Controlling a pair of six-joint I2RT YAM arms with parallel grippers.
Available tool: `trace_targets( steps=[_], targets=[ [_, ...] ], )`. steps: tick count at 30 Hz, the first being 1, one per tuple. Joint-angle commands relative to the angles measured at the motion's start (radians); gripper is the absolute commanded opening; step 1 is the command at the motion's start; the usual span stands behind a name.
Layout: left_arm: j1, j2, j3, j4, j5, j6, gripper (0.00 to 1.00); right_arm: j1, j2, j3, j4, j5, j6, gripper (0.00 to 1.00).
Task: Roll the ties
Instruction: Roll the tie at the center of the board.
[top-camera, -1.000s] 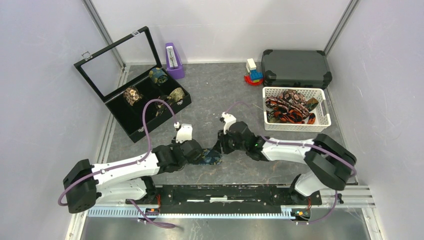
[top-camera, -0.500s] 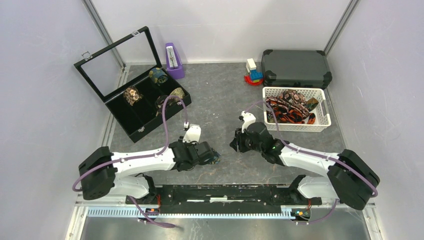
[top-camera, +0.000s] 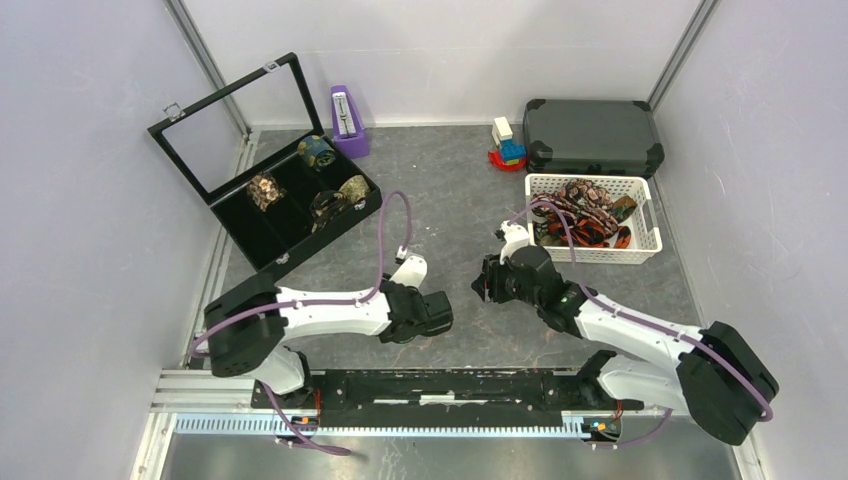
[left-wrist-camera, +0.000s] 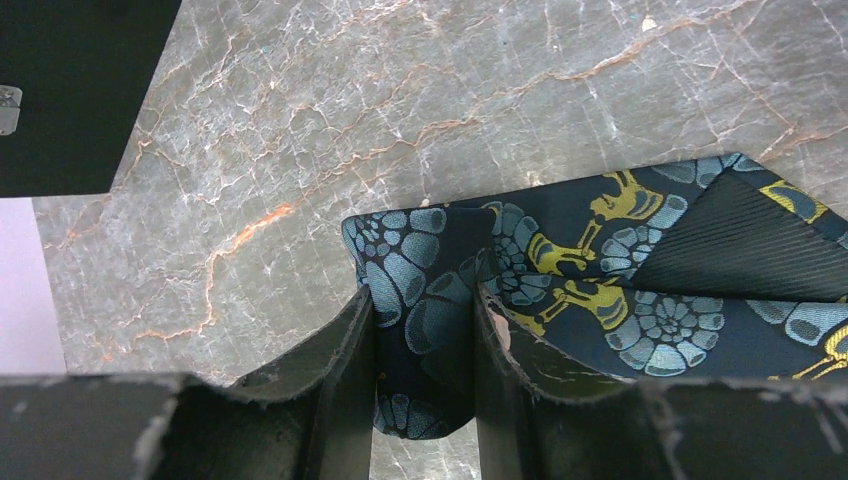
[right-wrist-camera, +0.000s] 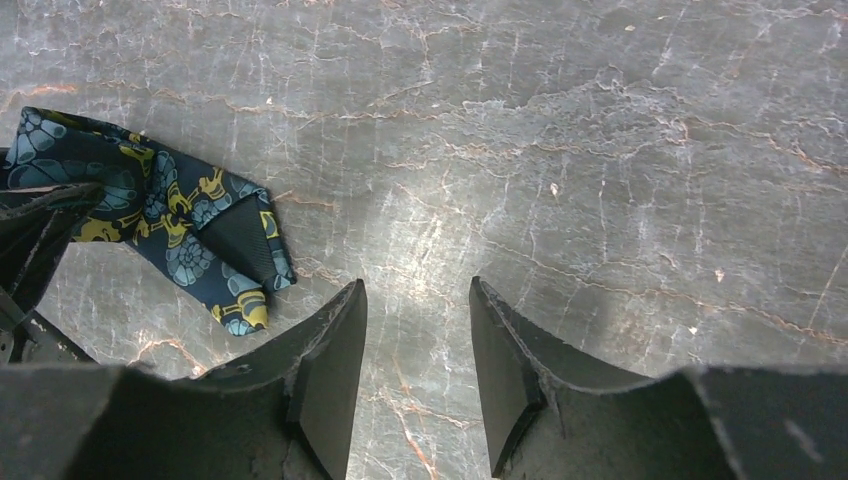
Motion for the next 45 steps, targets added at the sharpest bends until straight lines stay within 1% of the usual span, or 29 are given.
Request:
trace_targets(
  steps=[1, 5, 11, 21, 24, 34, 45],
  targets=[
    [-0.027, 0.075, 0.050, -0.010, -0.012, -0.077, 0.24, -0.014, -0.044, -0.016, -0.008, 0.020, -0.016, 0.51],
    [-0.039, 0.141, 0.088, -0.016, -0.001, -0.082, 0.24, -0.025, -0.065, -0.024, -0.017, 0.022, -0.019, 0.57],
    [-0.055, 0.226, 0.134, -0.015, 0.022, -0.081, 0.24, -0.038, -0.085, -0.034, -0.027, 0.021, -0.018, 0.60],
    [-0.070, 0.293, 0.183, -0.015, 0.063, -0.064, 0.35, -0.047, -0.095, -0.048, -0.026, 0.016, -0.019, 0.62],
    [-0.077, 0.300, 0.193, -0.015, 0.075, -0.055, 0.35, -0.048, -0.096, -0.048, -0.027, 0.014, -0.018, 0.62],
    [-0.086, 0.303, 0.221, -0.015, 0.110, -0.022, 0.55, -0.053, -0.104, -0.048, -0.030, 0.011, -0.020, 0.62],
    [-0.092, 0.262, 0.247, -0.022, 0.116, 0.008, 0.74, -0.054, -0.099, -0.039, -0.030, 0.006, -0.017, 0.63]
  ],
)
